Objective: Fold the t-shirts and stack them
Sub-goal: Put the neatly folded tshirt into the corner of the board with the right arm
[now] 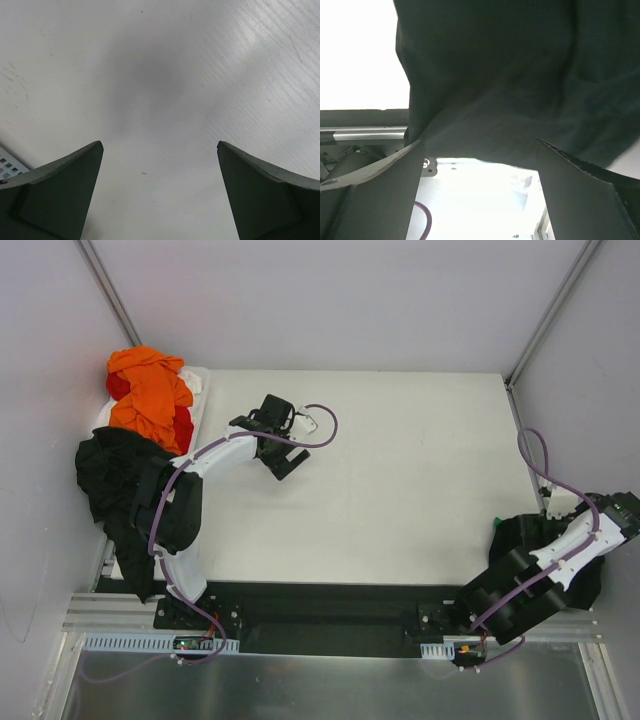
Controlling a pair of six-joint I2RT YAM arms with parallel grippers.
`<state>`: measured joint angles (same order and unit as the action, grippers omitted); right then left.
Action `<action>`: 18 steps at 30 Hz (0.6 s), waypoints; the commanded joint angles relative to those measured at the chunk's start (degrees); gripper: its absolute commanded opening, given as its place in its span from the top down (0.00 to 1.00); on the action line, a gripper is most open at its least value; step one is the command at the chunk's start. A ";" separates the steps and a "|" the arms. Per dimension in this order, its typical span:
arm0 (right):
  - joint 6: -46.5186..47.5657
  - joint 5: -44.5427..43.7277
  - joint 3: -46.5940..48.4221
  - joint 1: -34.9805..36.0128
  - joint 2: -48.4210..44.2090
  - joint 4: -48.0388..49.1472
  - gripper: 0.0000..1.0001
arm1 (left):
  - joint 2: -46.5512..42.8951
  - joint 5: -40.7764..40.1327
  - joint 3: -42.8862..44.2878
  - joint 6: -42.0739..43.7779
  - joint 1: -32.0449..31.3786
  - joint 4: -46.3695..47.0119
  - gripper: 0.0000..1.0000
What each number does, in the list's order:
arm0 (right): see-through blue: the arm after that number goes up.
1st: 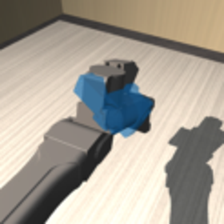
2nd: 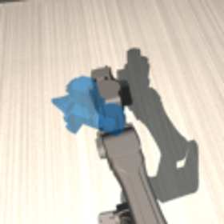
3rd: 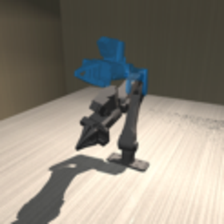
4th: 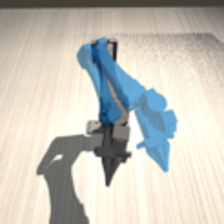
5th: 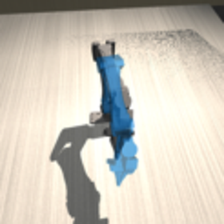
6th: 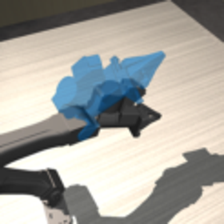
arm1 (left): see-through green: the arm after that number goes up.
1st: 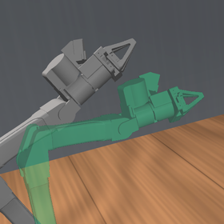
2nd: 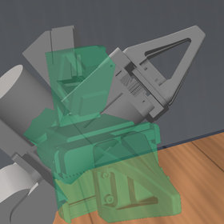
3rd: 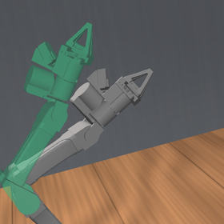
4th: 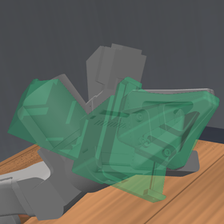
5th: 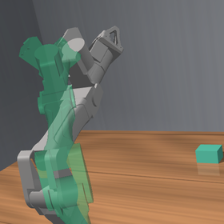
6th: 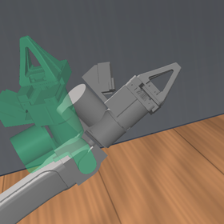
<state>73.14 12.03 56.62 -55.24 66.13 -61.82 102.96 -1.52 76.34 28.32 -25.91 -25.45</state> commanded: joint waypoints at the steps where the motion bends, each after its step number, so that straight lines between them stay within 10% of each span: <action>1: 1.04 1.77 -2.04 0.31 2.86 3.55 0.07 | -1.27 -0.06 1.36 -0.54 -0.28 0.23 0.01; 18: 0.33 -3.15 0.94 0.57 20.87 7.95 0.04 | -1.71 -0.77 0.22 -0.10 -0.28 0.23 0.01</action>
<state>73.52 9.78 53.91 -55.22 82.81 -53.39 102.96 -1.65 76.34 28.12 -25.91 -25.47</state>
